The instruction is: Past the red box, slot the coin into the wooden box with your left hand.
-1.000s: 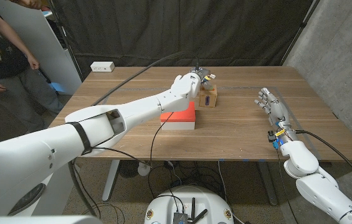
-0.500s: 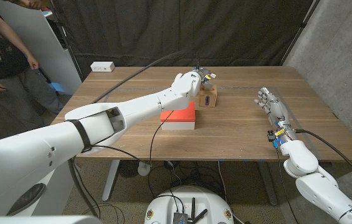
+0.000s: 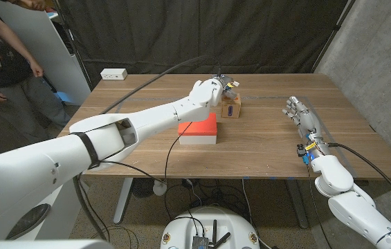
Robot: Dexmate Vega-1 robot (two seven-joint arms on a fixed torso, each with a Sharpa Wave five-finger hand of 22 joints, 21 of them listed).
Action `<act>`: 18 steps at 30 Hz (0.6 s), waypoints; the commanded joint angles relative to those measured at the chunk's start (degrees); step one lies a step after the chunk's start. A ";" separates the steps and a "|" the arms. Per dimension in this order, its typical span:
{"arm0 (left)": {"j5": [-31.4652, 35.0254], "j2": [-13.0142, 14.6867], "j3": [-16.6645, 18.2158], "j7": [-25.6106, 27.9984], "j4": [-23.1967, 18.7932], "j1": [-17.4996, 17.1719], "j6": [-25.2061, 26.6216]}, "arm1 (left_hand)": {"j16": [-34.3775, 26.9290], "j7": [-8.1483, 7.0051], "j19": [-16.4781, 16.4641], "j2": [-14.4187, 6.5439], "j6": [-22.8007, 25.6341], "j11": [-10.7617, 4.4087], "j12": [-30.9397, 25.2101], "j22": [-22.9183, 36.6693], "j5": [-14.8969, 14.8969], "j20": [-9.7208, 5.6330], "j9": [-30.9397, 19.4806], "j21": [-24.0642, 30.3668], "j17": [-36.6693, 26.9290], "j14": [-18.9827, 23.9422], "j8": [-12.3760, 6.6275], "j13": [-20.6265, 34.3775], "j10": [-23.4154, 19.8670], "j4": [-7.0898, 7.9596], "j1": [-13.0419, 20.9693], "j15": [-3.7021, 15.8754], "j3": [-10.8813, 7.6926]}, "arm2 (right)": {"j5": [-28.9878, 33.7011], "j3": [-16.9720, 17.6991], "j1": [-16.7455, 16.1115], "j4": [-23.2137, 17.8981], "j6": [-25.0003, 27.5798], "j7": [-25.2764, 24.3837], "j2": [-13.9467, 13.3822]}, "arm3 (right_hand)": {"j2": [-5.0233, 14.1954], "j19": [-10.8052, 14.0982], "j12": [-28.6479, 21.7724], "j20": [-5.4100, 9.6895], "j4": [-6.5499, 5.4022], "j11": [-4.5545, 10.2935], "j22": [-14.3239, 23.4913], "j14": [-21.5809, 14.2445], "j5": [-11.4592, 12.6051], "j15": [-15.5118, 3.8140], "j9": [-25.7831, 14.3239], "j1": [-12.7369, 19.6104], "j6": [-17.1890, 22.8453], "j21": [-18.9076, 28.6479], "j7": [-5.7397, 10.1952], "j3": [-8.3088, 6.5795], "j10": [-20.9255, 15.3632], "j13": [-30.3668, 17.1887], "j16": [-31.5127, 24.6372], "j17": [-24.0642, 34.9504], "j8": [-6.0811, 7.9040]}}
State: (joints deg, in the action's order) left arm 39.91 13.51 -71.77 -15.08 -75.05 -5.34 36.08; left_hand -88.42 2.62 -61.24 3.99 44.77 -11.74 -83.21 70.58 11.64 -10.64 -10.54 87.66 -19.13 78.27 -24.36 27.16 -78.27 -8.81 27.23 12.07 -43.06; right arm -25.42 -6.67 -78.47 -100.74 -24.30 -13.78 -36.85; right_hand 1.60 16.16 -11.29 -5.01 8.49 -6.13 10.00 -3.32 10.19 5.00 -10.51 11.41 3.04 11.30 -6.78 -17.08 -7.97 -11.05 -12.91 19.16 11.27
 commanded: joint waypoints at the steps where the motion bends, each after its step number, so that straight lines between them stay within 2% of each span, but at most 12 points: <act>1: -0.30 1.90 1.92 0.38 -4.20 -1.47 1.66 | -0.21 0.25 -0.33 -0.66 1.44 -0.32 0.45 0.19 0.01 -1.42 -0.11 -0.22 0.06 0.10 0.49 -0.10 -0.34 -0.07 -0.89 -0.10 -1.40 | 0.72 -0.13 -0.11 -0.70 0.19 -0.52 0.07 | -0.19 0.35 -0.28 -0.20 0.00 -0.20 0.13 -0.10 -0.05 0.06 -0.24 0.39 0.08 0.10 -0.13 -0.38 -0.51 -0.24 -0.24 -0.02 0.04; 8: -0.96 3.04 3.52 1.34 -6.91 -2.73 2.08 | -0.44 0.20 -0.44 -1.31 1.86 -0.32 0.58 0.19 -0.01 -1.42 -0.16 -0.30 0.23 0.38 1.32 -0.22 -0.39 -0.14 -1.68 -0.09 -2.27 | 1.35 -0.27 -0.22 -1.08 0.00 -0.76 0.20 | -0.20 0.34 -0.28 -0.20 0.01 -0.10 0.13 -0.13 -0.05 0.08 -0.24 0.40 0.09 0.10 -0.11 -0.38 -0.52 -0.24 -0.25 -0.02 0.04; 15: -2.13 3.14 5.19 4.49 -7.32 -4.10 0.64 | -0.60 0.31 -0.50 -1.46 -0.37 -0.32 0.43 0.28 -0.07 -1.41 -0.22 -0.15 0.16 0.32 3.74 0.38 -0.38 -0.54 -2.94 -0.07 -3.64 | 1.61 -0.19 -0.95 -1.69 -0.06 -1.36 0.56 | -0.25 0.36 -0.29 -0.21 0.01 -0.16 0.13 -0.14 -0.06 0.10 -0.24 0.38 0.11 0.10 -0.14 -0.35 -0.56 -0.24 -0.25 -0.02 0.05; 18: -2.29 3.51 5.65 4.92 -8.30 -4.59 0.96 | -0.56 0.40 -0.52 -1.47 -0.24 -0.31 0.83 0.27 -0.10 -1.41 -0.23 -0.11 0.33 0.34 4.03 -0.12 -0.48 -0.65 -3.17 -0.08 -3.98 | 1.88 -0.09 -1.32 -1.92 -0.04 -1.55 0.53 | -0.26 0.37 -0.29 -0.21 0.01 -0.14 0.13 -0.20 -0.07 0.05 -0.25 0.37 0.21 0.10 -0.10 -0.34 -0.55 -0.24 -0.27 -0.02 0.09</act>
State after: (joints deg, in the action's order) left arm 38.75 16.13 -68.26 -12.92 -80.94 -8.15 37.63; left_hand -88.42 2.98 -61.23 2.49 44.55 -11.87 -82.52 70.70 11.64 -10.65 -10.65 87.66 -18.71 78.28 -20.50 27.14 -78.49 -9.24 24.67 12.07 -46.44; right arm -24.20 -6.86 -78.91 -101.83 -24.26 -14.64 -36.57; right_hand 1.60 16.16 -11.29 -5.01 8.49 -6.13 10.00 -3.32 10.19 5.00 -10.51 11.41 3.04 11.30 -6.78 -17.08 -7.97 -11.05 -12.91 19.16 11.27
